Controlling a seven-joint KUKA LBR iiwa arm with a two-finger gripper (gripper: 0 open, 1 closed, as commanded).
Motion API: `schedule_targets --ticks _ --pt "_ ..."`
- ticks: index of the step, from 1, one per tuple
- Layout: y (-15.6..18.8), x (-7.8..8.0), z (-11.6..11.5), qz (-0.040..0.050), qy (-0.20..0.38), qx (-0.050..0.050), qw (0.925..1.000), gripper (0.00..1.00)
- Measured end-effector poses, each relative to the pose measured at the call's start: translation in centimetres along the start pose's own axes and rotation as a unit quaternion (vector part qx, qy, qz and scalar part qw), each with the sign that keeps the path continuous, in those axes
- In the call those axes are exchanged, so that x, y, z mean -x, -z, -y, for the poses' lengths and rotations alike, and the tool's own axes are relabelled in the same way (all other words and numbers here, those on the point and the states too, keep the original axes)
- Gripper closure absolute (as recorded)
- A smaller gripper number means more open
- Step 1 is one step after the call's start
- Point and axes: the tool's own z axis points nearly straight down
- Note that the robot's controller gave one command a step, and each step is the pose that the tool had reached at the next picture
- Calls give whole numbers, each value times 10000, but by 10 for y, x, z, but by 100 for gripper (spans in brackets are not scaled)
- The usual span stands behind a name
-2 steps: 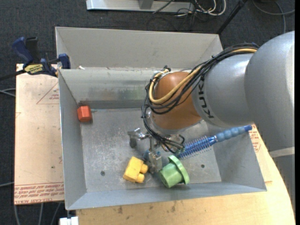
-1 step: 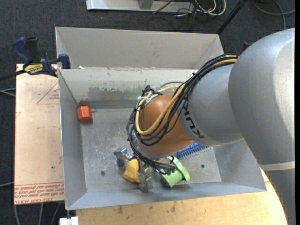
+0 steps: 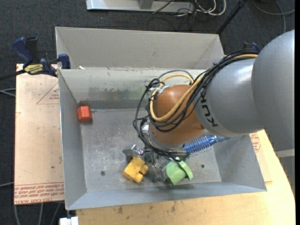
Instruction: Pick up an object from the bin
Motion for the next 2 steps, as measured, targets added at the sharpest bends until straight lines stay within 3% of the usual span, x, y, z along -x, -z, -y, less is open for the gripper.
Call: schedule_targets --ticks 1,2 --pt "1 1 -2 0 8 11 10000 100" --pt "130 16 16 39 -323 -19 9995 100"
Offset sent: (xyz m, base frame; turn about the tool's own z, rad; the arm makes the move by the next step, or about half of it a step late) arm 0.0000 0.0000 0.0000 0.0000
